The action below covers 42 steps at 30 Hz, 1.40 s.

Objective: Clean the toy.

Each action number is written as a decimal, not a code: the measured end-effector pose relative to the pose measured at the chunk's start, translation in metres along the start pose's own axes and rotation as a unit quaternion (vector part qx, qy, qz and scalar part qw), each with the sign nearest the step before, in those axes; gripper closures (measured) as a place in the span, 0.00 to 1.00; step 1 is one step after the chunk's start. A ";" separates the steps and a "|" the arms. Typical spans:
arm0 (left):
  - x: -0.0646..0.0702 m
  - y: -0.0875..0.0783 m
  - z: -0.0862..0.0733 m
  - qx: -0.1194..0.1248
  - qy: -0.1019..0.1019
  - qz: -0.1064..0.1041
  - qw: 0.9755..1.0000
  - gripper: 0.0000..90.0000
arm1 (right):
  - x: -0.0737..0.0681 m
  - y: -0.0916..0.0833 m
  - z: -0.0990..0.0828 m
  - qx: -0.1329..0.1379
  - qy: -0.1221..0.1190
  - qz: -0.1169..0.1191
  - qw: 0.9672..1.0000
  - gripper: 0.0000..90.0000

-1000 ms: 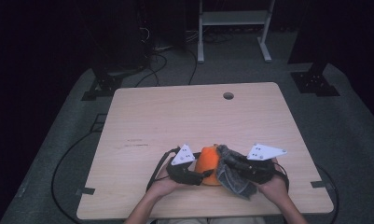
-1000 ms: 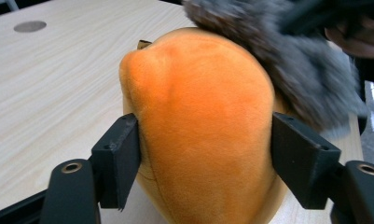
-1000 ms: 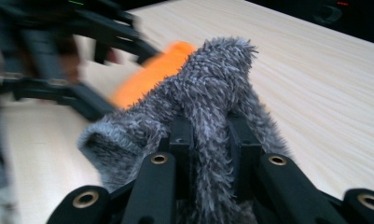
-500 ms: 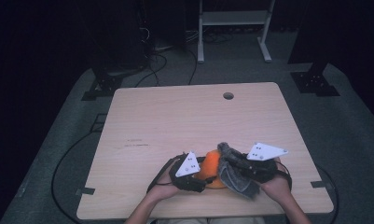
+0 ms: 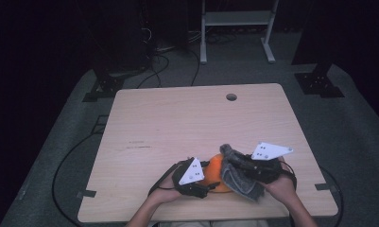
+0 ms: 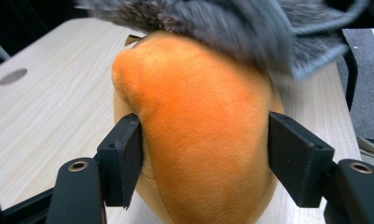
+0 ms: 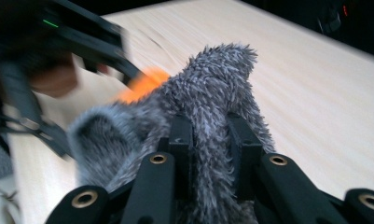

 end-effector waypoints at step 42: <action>-0.005 -0.008 -0.006 0.027 -0.013 -0.003 1.000 0.34 | -0.012 0.011 -0.006 -0.012 0.000 0.006 1.000 0.83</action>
Point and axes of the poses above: each handheld gripper's, and its own axes: y roughly forward along the jaws, z roughly out of its top, x roughly to its right, the point moved 5 cm from there along y, roughly forward along the jaws, and after that the axes turned 12 degrees about y, right-handed, at the moved point
